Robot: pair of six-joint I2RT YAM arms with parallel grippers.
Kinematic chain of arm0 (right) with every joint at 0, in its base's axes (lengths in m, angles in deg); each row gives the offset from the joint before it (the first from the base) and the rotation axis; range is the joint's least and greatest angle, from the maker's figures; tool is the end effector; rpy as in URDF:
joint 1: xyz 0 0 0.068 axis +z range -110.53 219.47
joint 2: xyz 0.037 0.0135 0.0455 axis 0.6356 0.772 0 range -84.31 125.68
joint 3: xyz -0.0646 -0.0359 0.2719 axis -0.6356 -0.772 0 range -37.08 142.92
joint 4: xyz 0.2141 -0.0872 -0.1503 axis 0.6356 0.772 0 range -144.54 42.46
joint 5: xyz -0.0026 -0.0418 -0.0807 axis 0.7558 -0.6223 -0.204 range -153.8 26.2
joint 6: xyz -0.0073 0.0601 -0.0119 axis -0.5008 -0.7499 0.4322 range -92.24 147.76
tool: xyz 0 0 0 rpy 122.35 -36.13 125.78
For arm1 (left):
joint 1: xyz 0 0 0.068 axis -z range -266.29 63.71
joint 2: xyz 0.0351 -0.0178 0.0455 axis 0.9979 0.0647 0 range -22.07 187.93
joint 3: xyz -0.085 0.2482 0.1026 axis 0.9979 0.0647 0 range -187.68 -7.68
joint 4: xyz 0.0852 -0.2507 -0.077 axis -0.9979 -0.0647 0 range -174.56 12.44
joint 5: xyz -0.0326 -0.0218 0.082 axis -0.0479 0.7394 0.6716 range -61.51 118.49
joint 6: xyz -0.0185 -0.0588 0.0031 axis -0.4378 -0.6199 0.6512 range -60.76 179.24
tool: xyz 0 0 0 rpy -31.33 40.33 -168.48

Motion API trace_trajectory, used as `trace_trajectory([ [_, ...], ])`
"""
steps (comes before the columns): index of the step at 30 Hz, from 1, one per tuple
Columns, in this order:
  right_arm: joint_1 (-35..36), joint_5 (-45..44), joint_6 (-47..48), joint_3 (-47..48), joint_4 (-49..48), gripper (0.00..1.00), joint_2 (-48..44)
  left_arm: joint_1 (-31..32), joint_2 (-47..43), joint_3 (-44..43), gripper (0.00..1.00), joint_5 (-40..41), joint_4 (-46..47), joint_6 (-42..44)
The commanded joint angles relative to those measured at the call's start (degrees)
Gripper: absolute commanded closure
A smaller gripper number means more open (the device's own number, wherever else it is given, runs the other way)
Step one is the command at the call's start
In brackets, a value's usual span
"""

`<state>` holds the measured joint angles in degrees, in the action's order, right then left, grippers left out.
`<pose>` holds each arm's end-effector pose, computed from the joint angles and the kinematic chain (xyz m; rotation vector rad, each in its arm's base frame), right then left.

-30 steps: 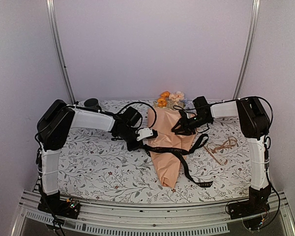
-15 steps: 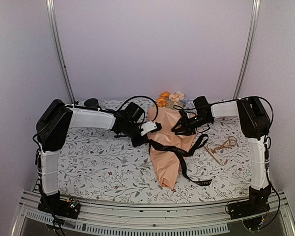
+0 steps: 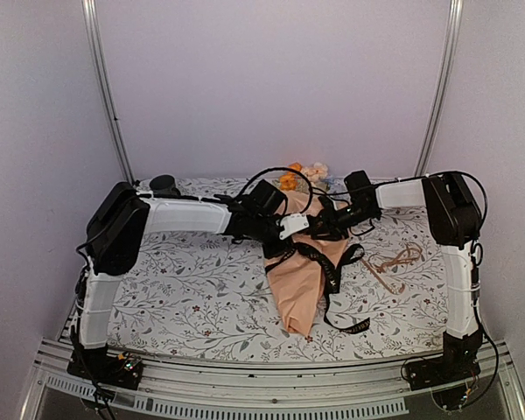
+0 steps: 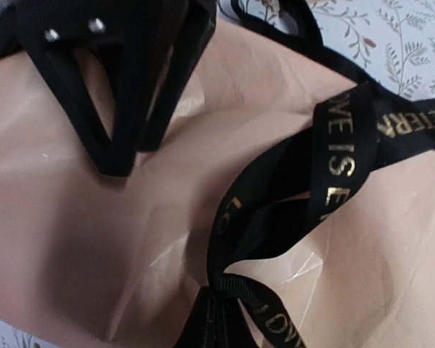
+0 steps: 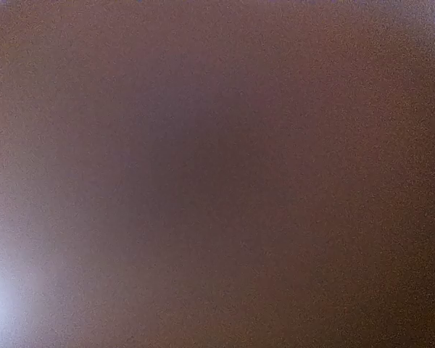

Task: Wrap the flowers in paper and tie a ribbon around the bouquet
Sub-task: Tie the ribbon around the folded bouquet.

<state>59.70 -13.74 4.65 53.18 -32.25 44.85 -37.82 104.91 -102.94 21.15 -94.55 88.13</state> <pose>0.4407 0.2005 0.1176 -0.2521 2.6665 1.4064 0.3379 -0.3907 0.1558 1.5676 1.8640 -0.3099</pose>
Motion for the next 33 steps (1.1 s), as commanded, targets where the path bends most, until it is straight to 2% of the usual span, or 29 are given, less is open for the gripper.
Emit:
trace_trajectory([
  [1, 0.2, 0.9, -0.5, 0.2, 2.6, 0.66, -4.2, -0.5, 4.9, -0.9, 1.0, 1.0, -3.0, -0.2],
  [7, 0.2, 2.1, -0.9, -0.3, 2.7, 0.66, -8.0, -0.7, 5.7, -0.2, 1.0, -0.3, -2.9, -0.5],
  [11, 0.2, -0.5, -1.2, -3.8, 2.9, 0.66, -15.1, -0.8, 5.3, 0.7, 1.0, -0.1, -2.7, -0.3],
  [14, 0.3, -9.5, -1.1, -9.9, 7.2, 0.65, -23.1, -0.9, 5.0, 1.3, 1.0, -0.2, -2.6, -0.4],
  [16, 1.7, -20.4, -1.6, -15.2, 10.9, 0.64, -28.9, -1.0, 4.8, 1.6, 1.0, -0.5, -2.5, -0.7],
  [18, 5.1, -28.0, -2.4, -21.7, 12.8, 0.63, -35.1, -1.2, 4.5, 1.9, 1.0, -0.9, -2.1, -1.0],
  [20, 9.4, -31.9, -2.8, -26.8, 14.2, 0.61, -38.3, -1.4, 4.1, 2.3, 1.0, -1.3, -1.9, -1.1],
  [24, 17.6, -33.0, -4.6, -34.4, 13.5, 0.58, -42.7, -1.6, 4.0, 2.3, 1.0, -1.5, -1.6, -1.0],
  [27, 24.1, -33.2, -5.9, -39.1, 9.8, 0.48, -44.1, -1.6, 4.0, 2.3, 1.0, -1.9, -1.7, -1.2],
  [30, 27.8, -36.9, -7.7, -41.6, 9.3, 0.43, -42.7, -1.6, 4.0, 2.4, 1.0, -2.2, -1.7, -1.4],
  [33, 31.1, -38.3, -9.6, -43.9, 5.0, 0.4, -42.5, -1.7, 3.9, 2.5, 1.0, -2.5, -1.7, -1.4],
])
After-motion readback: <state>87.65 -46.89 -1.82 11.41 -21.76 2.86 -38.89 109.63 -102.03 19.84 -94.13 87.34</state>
